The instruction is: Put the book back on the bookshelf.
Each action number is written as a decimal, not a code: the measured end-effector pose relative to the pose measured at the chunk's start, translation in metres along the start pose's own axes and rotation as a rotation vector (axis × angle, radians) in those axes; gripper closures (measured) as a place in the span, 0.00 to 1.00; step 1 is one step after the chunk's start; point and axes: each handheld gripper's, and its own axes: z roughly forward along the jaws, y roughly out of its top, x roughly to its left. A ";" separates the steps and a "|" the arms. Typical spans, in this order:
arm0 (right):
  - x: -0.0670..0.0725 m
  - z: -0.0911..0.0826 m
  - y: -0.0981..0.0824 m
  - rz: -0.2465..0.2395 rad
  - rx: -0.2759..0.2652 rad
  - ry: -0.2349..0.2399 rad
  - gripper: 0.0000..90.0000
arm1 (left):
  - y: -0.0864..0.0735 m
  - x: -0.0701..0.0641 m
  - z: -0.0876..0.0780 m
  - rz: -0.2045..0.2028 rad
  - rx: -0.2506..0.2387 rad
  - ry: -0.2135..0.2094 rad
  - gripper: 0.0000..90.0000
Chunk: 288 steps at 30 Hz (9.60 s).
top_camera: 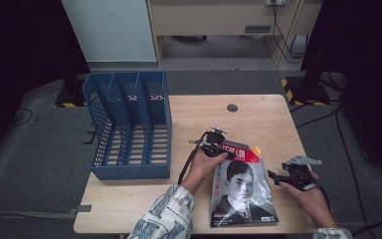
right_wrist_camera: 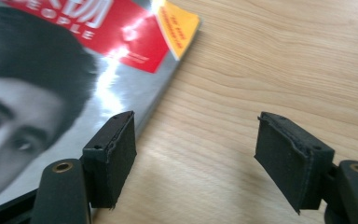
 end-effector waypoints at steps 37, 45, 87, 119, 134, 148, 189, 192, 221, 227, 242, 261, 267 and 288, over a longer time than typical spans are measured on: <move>0.007 0.013 -0.008 -0.042 -0.009 -0.051 0.31 | 0.034 -0.041 -0.103 -0.045 -0.196 -0.047 0.96; 0.008 0.013 -0.008 -0.031 -0.011 -0.061 0.30 | 0.036 -0.043 -0.122 -0.066 -0.229 -0.054 0.96; 0.009 0.013 -0.008 -0.032 -0.007 -0.053 0.30 | 0.038 -0.033 -0.219 -0.112 -0.361 -0.062 0.96; 0.009 0.013 -0.008 -0.025 -0.009 -0.058 0.30 | 0.022 -0.026 -0.255 -0.146 -0.430 -0.042 0.96; 0.009 0.013 -0.008 -0.023 -0.011 -0.058 0.30 | 0.019 -0.016 -0.286 -0.170 -0.468 -0.024 0.96; 0.009 0.013 -0.008 -0.025 -0.011 -0.057 0.31 | 0.013 -0.006 -0.299 -0.196 -0.497 -0.019 0.96; 0.009 0.013 -0.008 -0.028 -0.012 -0.056 0.31 | -0.012 0.009 -0.350 -0.236 -0.573 0.019 0.96; 0.009 0.013 -0.008 -0.028 -0.012 -0.056 0.31 | -0.013 0.010 -0.352 -0.239 -0.574 0.026 0.96; 0.009 0.013 -0.008 -0.029 -0.012 -0.056 0.31 | -0.027 0.021 -0.393 -0.266 -0.646 0.037 0.96; 0.009 0.013 -0.008 -0.028 -0.012 -0.056 0.31 | -0.030 0.018 -0.402 -0.252 -0.653 0.057 0.96; 0.009 0.013 -0.008 -0.029 -0.012 -0.056 0.31 | -0.043 0.032 -0.425 -0.278 -0.681 0.105 0.96; 0.009 0.013 -0.008 -0.029 -0.012 -0.056 0.31 | -0.056 0.042 -0.451 -0.301 -0.715 0.134 0.96; 0.009 0.013 -0.008 -0.029 -0.012 -0.056 0.31 | -0.063 0.046 -0.459 -0.306 -0.720 0.147 0.96; 0.009 0.013 -0.008 -0.028 -0.011 -0.056 0.31 | -0.081 0.058 -0.488 -0.294 -0.730 0.180 0.96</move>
